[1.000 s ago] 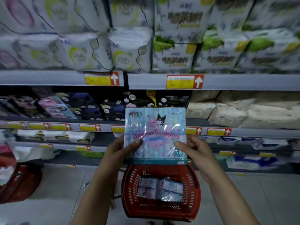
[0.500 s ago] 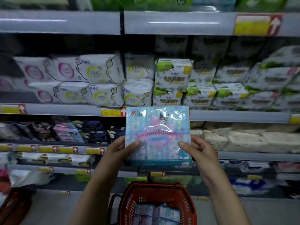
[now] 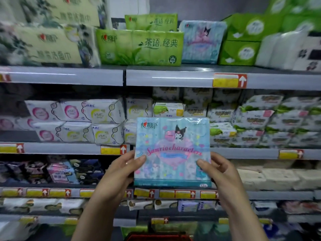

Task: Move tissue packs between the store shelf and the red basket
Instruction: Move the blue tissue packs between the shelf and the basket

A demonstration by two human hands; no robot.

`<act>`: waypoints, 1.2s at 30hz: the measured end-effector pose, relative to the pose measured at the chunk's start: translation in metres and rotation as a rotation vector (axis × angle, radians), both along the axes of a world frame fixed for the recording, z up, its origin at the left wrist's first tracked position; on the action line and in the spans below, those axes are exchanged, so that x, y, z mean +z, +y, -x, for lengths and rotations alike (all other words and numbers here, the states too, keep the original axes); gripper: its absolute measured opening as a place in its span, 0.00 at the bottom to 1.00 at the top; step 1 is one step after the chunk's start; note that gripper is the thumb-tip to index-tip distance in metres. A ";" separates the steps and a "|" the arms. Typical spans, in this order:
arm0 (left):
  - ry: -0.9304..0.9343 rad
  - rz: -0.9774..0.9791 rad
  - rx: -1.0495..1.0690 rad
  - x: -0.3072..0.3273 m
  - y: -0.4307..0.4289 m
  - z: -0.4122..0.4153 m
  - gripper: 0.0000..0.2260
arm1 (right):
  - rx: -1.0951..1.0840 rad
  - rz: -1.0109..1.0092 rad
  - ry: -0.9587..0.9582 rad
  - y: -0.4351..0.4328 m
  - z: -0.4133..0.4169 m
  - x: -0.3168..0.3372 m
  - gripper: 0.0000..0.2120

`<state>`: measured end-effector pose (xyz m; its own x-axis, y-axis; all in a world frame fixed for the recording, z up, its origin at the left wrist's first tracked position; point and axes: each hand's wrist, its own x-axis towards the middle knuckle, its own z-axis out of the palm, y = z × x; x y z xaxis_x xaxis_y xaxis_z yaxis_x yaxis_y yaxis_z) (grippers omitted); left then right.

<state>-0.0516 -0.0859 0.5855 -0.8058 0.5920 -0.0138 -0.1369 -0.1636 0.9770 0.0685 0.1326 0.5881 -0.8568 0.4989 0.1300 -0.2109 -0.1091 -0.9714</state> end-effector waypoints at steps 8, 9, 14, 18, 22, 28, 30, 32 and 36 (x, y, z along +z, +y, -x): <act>-0.025 -0.027 -0.031 0.008 0.026 -0.004 0.22 | -0.109 0.013 0.017 0.014 -0.014 0.000 0.31; -0.037 -0.026 -0.028 0.007 0.029 -0.005 0.20 | -0.117 0.015 0.014 0.015 -0.016 -0.001 0.30; -0.114 -0.045 -0.023 -0.001 0.036 -0.009 0.22 | -0.087 0.009 -0.022 0.018 -0.029 -0.002 0.20; -0.196 -0.047 -0.020 -0.009 0.040 -0.014 0.20 | -0.093 -0.003 -0.063 0.017 -0.035 -0.011 0.33; -0.285 -0.051 -0.049 -0.020 0.035 -0.015 0.32 | -0.071 0.010 -0.088 0.014 -0.035 -0.021 0.42; -0.331 -0.037 -0.050 -0.023 0.026 -0.007 0.30 | -0.039 0.033 -0.114 0.001 -0.030 -0.030 0.44; -0.322 -0.027 -0.037 -0.024 0.026 -0.005 0.28 | -0.046 0.044 -0.124 -0.001 -0.030 -0.031 0.44; -0.316 -0.017 -0.041 -0.026 0.029 -0.004 0.24 | -0.071 0.035 -0.124 0.000 -0.032 -0.031 0.42; -0.303 -0.001 -0.048 -0.026 0.033 -0.006 0.21 | -0.132 0.044 -0.130 0.000 -0.037 -0.029 0.40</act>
